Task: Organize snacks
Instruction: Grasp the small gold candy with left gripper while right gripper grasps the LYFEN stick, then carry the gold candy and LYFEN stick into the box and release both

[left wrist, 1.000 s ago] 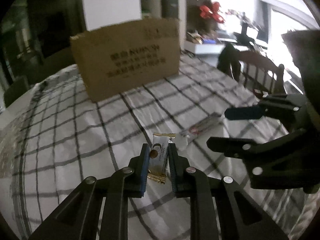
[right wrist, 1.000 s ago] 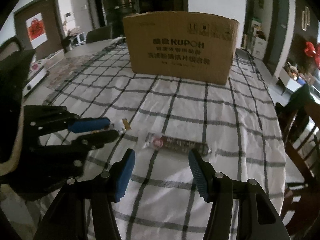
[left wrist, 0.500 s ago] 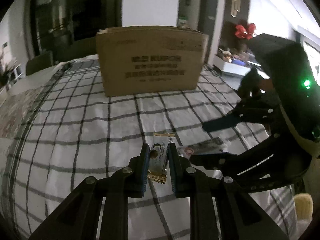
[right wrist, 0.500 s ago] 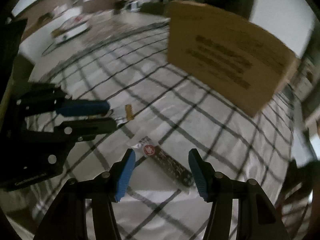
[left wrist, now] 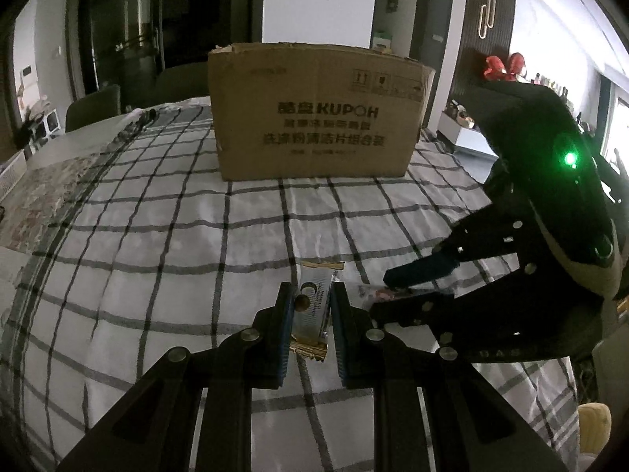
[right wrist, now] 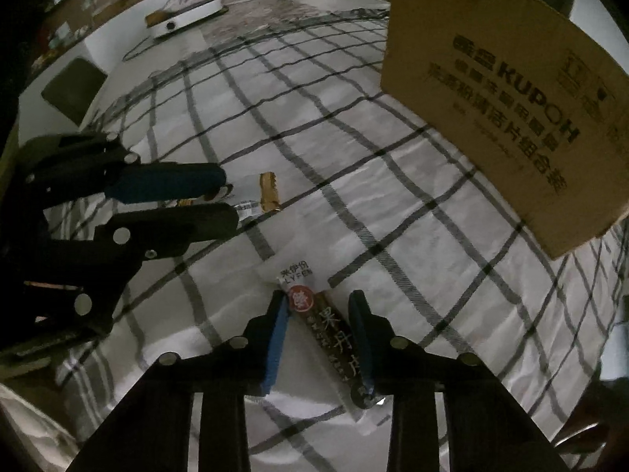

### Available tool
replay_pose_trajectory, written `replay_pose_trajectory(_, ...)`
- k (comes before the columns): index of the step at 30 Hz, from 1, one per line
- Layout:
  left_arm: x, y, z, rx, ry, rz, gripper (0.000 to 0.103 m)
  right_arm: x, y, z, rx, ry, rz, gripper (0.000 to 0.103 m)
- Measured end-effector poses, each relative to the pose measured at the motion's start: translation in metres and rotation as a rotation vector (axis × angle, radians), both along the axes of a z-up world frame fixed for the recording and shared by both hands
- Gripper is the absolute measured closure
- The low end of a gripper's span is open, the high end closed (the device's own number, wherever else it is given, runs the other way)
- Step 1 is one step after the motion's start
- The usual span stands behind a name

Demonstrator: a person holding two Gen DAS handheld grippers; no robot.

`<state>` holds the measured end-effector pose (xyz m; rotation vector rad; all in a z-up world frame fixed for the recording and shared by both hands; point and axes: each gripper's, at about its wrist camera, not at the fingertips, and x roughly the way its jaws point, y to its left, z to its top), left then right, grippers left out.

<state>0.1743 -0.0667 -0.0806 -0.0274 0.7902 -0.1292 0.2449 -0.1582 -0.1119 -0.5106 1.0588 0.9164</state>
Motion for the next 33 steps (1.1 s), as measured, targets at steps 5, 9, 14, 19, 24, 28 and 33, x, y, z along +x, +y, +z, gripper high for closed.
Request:
replay_pose_trajectory(5, -0.002, 0.001, 0.005, 0.000, -0.017, -0.001, 0.083, -0.001, -0.007, 0.007, 0.055, -0.004, -0.075, 0.080)
replay_pose_trajectory(9, -0.003, 0.003, 0.012, -0.009, -0.030, 0.002, 0.083, -0.006, -0.012, 0.021, 0.099, -0.036, -0.141, 0.081)
replay_pose_trajectory(14, -0.004, 0.006, 0.025, -0.011, -0.069, -0.007, 0.083, -0.011, -0.018, 0.037, 0.150, -0.074, -0.207, 0.081)
replay_pose_trajectory(19, -0.004, 0.008, 0.041, 0.004, -0.123, -0.018, 0.083, -0.014, -0.024, 0.053, 0.207, -0.115, -0.274, 0.081)
replay_pose_trajectory(24, -0.002, 0.011, 0.059, 0.016, -0.180, -0.030, 0.083, -0.019, -0.031, 0.072, 0.278, -0.161, -0.352, 0.081)
replay_pose_trajectory(28, 0.002, 0.013, 0.073, 0.024, -0.224, -0.060, 0.083, -0.020, -0.035, 0.085, 0.325, -0.198, -0.408, 0.081)
replay_pose_trajectory(33, 0.011, 0.016, 0.091, 0.035, -0.280, -0.072, 0.083, -0.018, -0.039, 0.104, 0.373, -0.252, -0.471, 0.082)
